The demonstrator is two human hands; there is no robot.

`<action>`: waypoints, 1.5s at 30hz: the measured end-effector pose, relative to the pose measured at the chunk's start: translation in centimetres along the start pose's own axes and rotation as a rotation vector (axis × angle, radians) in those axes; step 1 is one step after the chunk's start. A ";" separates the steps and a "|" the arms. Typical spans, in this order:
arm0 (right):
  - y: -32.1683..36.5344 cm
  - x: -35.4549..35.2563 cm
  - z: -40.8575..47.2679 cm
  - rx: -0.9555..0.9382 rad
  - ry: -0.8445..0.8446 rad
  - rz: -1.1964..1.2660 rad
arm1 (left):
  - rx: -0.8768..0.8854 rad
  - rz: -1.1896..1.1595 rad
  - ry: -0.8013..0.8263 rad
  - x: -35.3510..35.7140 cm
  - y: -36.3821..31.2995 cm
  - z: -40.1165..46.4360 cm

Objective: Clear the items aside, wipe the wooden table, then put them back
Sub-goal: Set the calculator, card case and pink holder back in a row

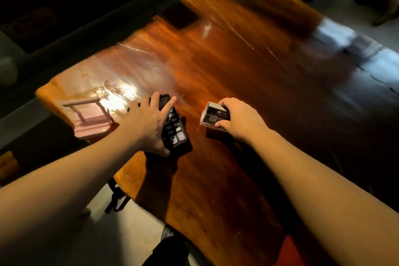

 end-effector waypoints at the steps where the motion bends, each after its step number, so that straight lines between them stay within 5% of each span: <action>1: -1.5 -0.8 -0.8 0.028 -0.009 0.009 | 0.027 -0.003 -0.013 -0.6 -1.2 0.3; 15: -23.5 -10.8 -18.1 0.419 -0.199 -0.001 | 0.490 0.081 -0.148 -9.4 -26.8 4.9; 26: -35.1 -12.2 -32.4 0.643 -0.307 0.014 | 0.809 0.138 -0.180 -11.7 -45.7 4.5; 34: -39.4 -10.3 -37.9 0.743 -0.255 0.021 | 0.946 0.164 -0.168 -9.3 -53.8 4.2; 45: -39.9 -7.5 -37.5 0.665 -0.274 0.035 | 1.020 0.174 -0.161 -6.6 -56.4 5.3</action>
Point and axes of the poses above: each hand's wrist, its own z-axis towards the middle knuckle, its own x-axis out of the palm, y = z × x, the point moved 5 cm from there along z, towards the middle knuckle, and after that the axes turned 14 degrees about -y, right-handed, at the moved point
